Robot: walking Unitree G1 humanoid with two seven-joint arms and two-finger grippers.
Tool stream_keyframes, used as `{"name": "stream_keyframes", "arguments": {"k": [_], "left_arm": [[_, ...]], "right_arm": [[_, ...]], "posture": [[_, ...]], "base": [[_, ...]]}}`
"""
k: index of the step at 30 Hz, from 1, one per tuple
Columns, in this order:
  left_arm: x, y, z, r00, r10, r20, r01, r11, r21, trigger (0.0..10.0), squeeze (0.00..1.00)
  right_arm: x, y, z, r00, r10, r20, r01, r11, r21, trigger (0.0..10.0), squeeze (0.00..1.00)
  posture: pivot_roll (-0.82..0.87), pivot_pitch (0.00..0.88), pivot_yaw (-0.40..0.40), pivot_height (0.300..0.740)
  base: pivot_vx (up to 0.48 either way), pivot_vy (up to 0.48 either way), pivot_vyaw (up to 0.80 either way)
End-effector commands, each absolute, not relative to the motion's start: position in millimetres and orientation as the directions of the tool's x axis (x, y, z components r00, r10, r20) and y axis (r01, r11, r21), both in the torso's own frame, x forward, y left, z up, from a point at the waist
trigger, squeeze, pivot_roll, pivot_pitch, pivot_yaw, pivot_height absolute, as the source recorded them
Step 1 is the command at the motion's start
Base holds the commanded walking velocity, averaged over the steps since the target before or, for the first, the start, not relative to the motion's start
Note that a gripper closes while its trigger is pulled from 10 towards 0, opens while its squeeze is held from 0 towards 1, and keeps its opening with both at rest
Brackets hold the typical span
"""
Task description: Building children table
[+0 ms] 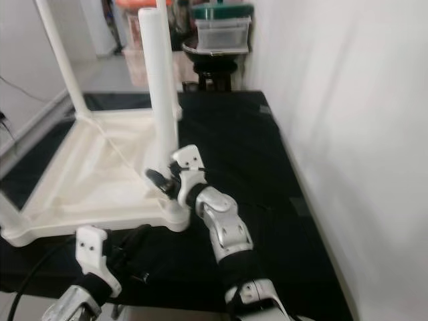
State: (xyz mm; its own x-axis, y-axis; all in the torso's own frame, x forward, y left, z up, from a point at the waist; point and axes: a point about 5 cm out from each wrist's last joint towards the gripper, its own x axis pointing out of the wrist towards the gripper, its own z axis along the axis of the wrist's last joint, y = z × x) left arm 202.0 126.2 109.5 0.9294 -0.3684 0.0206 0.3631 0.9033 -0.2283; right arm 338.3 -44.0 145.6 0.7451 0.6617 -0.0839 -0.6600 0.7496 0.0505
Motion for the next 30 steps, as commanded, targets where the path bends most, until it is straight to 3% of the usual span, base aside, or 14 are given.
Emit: {"name": "stream_keyframes", "arguments": {"k": [1, 3, 4, 5, 8, 16, 17, 18, 19, 25, 26, 27, 28, 30], "left_arm": [[202.3, 127.1, 109.8, 0.928, -0.372, 0.015, 0.365, 0.903, -0.228, 10.0, 0.00], [202.3, 127.2, 110.6, 0.935, -0.354, 0.019, 0.350, 0.911, -0.218, 10.0, 0.00], [202.2, 127.6, 110.9, 0.939, -0.343, 0.022, 0.339, 0.916, -0.216, 10.0, 0.00], [202.2, 127.8, 111.0, 0.941, -0.338, 0.023, 0.335, 0.917, -0.215, 10.0, 0.00], [202.2, 127.8, 111.2, 0.941, -0.339, 0.023, 0.335, 0.918, -0.213, 10.0, 0.00], [202.9, 127.5, 111.2, 0.940, -0.340, 0.022, 0.337, 0.918, -0.209, 10.0, 0.00], [203.2, 127.6, 111.2, 0.940, -0.340, 0.022, 0.337, 0.918, -0.208, 10.0, 0.00], [203.2, 127.6, 111.2, 0.940, -0.340, 0.022, 0.337, 0.918, -0.208, 10.0, 0.00], [203.4, 127.9, 111.0, 0.940, -0.341, 0.021, 0.338, 0.918, -0.207, 10.0, 0.00], [204.0, 128.7, 109.9, 0.939, -0.344, 0.015, 0.340, 0.919, -0.200, 10.0, 0.00], [204.2, 128.6, 109.5, 0.938, -0.347, 0.012, 0.343, 0.919, -0.197, 10.0, 0.00], [204.2, 128.6, 109.5, 0.938, -0.347, 0.012, 0.343, 0.919, -0.197, 10.0, 0.00], [204.1, 128.3, 109.0, 0.937, -0.349, 0.010, 0.344, 0.918, -0.195, 10.0, 0.00], [203.9, 127.9, 108.5, 0.937, -0.350, 0.009, 0.345, 0.918, -0.194, 10.0, 0.00]], "right_arm": [[336.6, -45.7, 112.5, 0.727, 0.640, -0.249, -0.629, 0.766, 0.134, 0.0, 0.00], [341.3, -41.4, 114.9, 0.733, 0.635, -0.244, -0.627, 0.770, 0.121, 1.3, 0.00], [343.1, -40.2, 117.1, 0.730, 0.639, -0.241, -0.634, 0.765, 0.109, 10.0, 0.00], [345.7, -41.6, 120.5, 0.728, 0.646, -0.229, -0.645, 0.759, 0.088, 10.0, 0.86], [350.2, -44.0, 126.2, 0.713, 0.672, -0.201, -0.672, 0.737, 0.079, 10.0, 1.00], [357.1, -47.9, 154.6, 0.598, 0.800, -0.054, -0.787, 0.598, 0.149, 10.0, 0.97], [356.8, -47.2, 162.9, 0.534, 0.846, -0.002, -0.833, 0.526, 0.170, 10.0, 0.20], [356.8, -47.2, 162.9, 0.534, 0.846, -0.002, -0.833, 0.526, 0.170, 10.0, 0.20], [352.8, -43.8, 169.3, 0.453, 0.891, 0.038, -0.882, 0.441, 0.165, 10.0, 0.00], [350.2, -30.3, 175.3, 0.282, 0.958, 0.043, -0.957, 0.277, 0.090, 10.0, 0.00], [351.9, -26.5, 177.7, 0.250, 0.968, 0.039, -0.966, 0.246, 0.073, 2.2, 0.00], [351.9, -26.5, 177.7, 0.250, 0.968, 0.039, -0.966, 0.246, 0.073, 2.2, 0.00], [353.3, -24.3, 179.1, 0.230, 0.973, 0.038, -0.972, 0.227, 0.064, 0.0, 0.00], [354.4, -23.8, 179.6, 0.215, 0.976, 0.031, -0.975, 0.213, 0.059, 0.0, 0.00]], "posture": [[0.02, 0.000, -0.014, 0.740], [0.02, 0.000, -0.015, 0.740], [0.02, 0.000, -0.015, 0.740], [0.02, 0.000, -0.015, 0.740], [0.02, 0.000, -0.015, 0.740], [0.02, 0.000, -0.013, 0.740], [0.03, 0.000, -0.015, 0.740], [0.03, 0.000, -0.015, 0.740], [0.02, 0.000, -0.012, 0.740], [0.03, 0.000, -0.002, 0.740], [0.03, 0.000, -0.002, 0.740], [0.03, 0.000, -0.002, 0.740], [0.03, 0.000, -0.002, 0.740], [0.04, 0.000, -0.006, 0.740]], "base": [[0.000, 0.000, 0.00], [0.000, 0.000, 0.00], [0.000, 0.000, 0.00], [0.000, 0.000, 0.00], [0.000, 0.000, 0.00], [0.000, 0.000, 0.00], [0.000, 0.000, 0.00], [0.000, 0.000, 0.00], [0.000, 0.000, 0.00], [0.000, 0.000, 0.00], [0.000, 0.000, 0.00], [0.000, 0.000, 0.00], [0.000, 0.000, 0.00], [0.000, 0.000, 0.00]]}}
